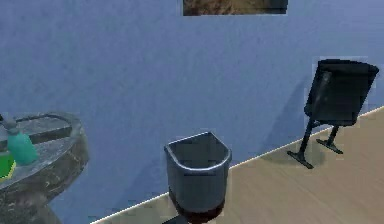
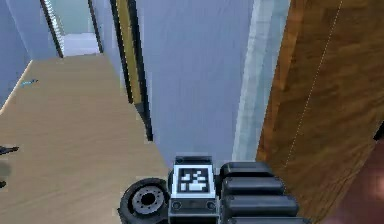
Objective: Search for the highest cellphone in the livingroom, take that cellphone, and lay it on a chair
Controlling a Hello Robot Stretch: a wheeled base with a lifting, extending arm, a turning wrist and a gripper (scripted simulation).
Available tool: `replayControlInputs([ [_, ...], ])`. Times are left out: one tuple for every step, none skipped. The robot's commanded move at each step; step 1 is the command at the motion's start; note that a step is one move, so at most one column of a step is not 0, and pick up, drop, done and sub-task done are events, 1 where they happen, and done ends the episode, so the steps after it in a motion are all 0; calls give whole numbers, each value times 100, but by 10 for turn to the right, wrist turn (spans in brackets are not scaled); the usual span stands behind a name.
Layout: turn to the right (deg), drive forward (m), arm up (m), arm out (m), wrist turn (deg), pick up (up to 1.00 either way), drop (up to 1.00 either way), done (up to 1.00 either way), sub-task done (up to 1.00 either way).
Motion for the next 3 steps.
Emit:
replayControlInputs([
  [450, 0, 0, 0, 0, 0, 0, 0, 0],
  [150, 0, 0, 0, 0, 0, 0, 0, 0],
  [0, 100, 0, 0, 0, 0, 0, 0, 0],
])
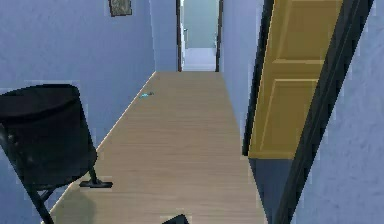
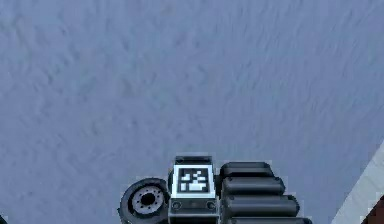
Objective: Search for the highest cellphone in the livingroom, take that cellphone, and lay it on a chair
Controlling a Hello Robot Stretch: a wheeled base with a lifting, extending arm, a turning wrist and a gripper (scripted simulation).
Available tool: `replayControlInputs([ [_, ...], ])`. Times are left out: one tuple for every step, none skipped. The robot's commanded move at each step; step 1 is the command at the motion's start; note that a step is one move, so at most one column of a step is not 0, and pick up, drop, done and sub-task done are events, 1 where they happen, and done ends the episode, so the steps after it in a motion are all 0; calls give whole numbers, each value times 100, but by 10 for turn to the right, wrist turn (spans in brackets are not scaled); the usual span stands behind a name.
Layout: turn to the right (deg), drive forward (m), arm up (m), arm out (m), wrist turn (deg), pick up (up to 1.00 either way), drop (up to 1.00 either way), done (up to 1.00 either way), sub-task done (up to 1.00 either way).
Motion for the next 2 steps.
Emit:
replayControlInputs([
  [0, 100, 0, 0, 0, 0, 0, 0, 0],
  [30, 0, 0, 0, 0, 0, 0, 0, 0],
])
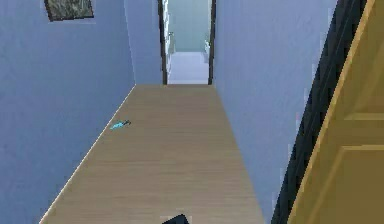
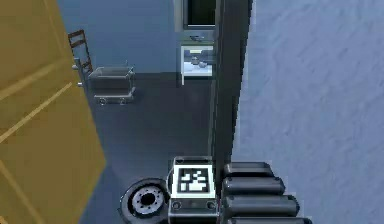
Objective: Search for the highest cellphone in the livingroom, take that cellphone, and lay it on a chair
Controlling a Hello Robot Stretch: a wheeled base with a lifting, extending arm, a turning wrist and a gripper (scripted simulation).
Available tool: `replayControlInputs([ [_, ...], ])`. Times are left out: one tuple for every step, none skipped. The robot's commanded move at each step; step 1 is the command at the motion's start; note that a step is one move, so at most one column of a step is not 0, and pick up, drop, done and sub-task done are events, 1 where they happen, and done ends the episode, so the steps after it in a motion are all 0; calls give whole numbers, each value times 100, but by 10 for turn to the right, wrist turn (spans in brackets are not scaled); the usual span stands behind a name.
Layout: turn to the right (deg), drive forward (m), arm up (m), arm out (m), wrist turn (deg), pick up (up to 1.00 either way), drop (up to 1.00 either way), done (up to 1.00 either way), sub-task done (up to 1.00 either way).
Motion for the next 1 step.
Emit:
replayControlInputs([
  [0, 100, 0, 0, 0, 0, 0, 0, 0],
])
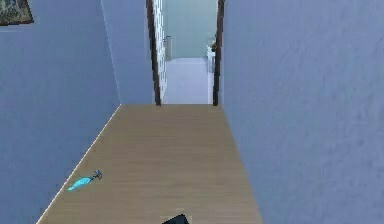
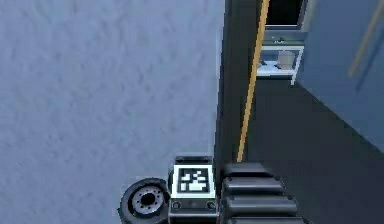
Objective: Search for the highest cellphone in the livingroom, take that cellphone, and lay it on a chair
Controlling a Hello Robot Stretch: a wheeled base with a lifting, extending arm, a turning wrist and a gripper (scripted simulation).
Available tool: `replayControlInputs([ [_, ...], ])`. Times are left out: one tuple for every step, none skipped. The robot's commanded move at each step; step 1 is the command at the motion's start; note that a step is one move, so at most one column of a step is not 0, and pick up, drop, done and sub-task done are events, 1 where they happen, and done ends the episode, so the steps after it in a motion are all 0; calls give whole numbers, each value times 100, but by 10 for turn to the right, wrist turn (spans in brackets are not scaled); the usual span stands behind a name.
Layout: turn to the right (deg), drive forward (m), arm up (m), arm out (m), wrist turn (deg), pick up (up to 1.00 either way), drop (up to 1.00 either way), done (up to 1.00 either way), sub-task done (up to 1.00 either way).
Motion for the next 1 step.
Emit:
replayControlInputs([
  [0, 100, 0, 0, 0, 0, 0, 0, 0],
])
